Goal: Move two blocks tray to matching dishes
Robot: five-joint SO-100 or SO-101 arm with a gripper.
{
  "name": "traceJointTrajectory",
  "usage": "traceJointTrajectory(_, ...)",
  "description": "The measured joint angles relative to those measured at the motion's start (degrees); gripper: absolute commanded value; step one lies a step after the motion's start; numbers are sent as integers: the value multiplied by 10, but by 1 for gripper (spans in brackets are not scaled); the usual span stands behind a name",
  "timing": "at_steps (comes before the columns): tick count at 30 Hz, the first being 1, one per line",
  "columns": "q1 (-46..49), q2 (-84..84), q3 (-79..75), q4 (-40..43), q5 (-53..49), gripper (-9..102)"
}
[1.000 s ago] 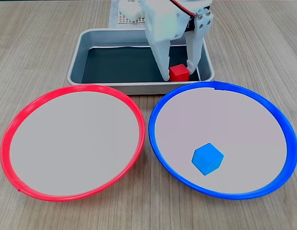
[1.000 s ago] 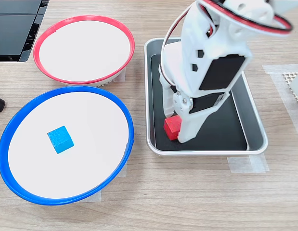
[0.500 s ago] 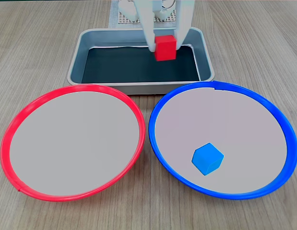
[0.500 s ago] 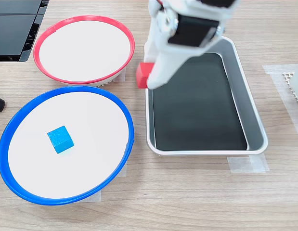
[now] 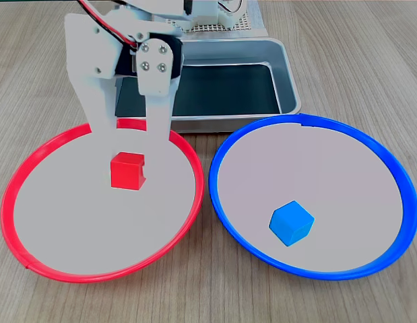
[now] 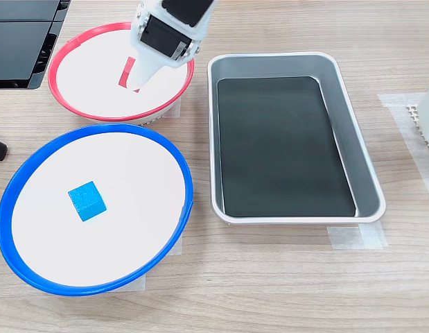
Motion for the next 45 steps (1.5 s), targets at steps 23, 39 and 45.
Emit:
traceJointTrajectory(23, -83, 580, 510, -274, 900, -1)
traceJointTrajectory(39, -69, 1124, 864, 69, 965, 0)
traceJointTrajectory(45, -69, 1173, 864, 140, 961, 0)
